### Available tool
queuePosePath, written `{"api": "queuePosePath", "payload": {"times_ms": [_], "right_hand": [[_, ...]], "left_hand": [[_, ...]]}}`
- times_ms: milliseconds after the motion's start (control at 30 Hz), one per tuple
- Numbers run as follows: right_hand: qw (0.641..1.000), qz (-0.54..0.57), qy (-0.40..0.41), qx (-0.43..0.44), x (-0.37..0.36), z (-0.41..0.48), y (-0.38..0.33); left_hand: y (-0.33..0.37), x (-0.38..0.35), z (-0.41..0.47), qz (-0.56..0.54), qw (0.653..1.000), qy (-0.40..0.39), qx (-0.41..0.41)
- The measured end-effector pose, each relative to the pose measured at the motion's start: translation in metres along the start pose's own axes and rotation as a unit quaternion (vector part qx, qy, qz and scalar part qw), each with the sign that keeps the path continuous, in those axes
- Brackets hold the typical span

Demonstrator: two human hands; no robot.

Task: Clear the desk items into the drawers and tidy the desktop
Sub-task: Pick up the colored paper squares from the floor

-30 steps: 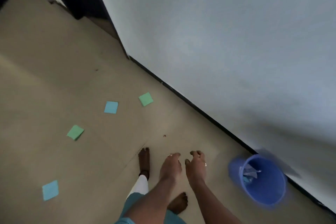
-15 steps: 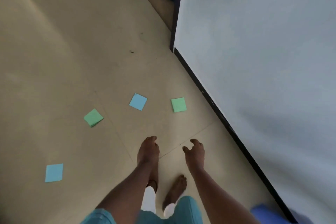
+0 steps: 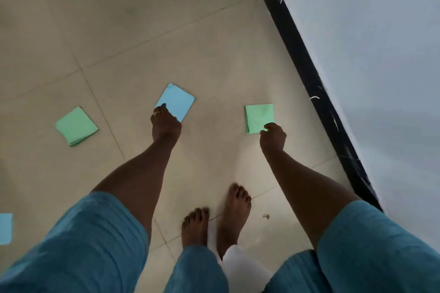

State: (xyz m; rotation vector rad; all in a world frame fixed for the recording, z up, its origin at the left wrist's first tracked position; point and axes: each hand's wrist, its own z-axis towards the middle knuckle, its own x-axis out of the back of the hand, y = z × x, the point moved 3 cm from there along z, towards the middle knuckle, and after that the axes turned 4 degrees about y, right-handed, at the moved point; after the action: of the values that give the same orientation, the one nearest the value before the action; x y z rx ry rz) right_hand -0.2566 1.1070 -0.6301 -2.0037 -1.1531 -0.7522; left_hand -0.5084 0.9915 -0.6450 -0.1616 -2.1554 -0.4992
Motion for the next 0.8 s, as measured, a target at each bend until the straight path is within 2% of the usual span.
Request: {"api": "queuePosePath", "payload": {"times_ms": [133, 333, 400, 500, 567, 667, 733, 800], "right_hand": [[0.997, 0.019, 0.034, -0.073, -0.031, 0.032, -0.006], [0.988, 0.01, 0.046, -0.147, -0.048, 0.049, -0.004], [0.984, -0.019, 0.033, -0.173, -0.042, 0.055, 0.0], [0.985, -0.01, -0.007, -0.17, -0.035, 0.062, 0.006], [0.987, 0.019, -0.017, -0.161, -0.034, 0.06, 0.009], [0.982, 0.116, 0.0, -0.149, -0.028, 0.045, 0.014], [0.966, 0.208, 0.015, -0.156, -0.022, 0.028, 0.02], [0.944, 0.277, 0.025, -0.175, -0.013, 0.005, 0.028]], "left_hand": [[0.0, -0.013, 0.049, 0.039, 0.998, 0.029, 0.04], [-0.005, -0.03, 0.077, 0.059, 0.994, 0.023, 0.085], [-0.008, -0.029, 0.081, 0.023, 0.992, 0.018, 0.125], [-0.01, -0.026, 0.083, 0.053, 0.99, -0.006, 0.132], [-0.01, -0.026, 0.076, 0.052, 0.989, -0.002, 0.136], [-0.008, -0.026, 0.052, -0.014, 0.991, 0.031, 0.13], [-0.005, -0.025, 0.028, -0.095, 0.987, 0.041, 0.124], [-0.002, -0.023, -0.004, -0.127, 0.985, 0.031, 0.11]]}}
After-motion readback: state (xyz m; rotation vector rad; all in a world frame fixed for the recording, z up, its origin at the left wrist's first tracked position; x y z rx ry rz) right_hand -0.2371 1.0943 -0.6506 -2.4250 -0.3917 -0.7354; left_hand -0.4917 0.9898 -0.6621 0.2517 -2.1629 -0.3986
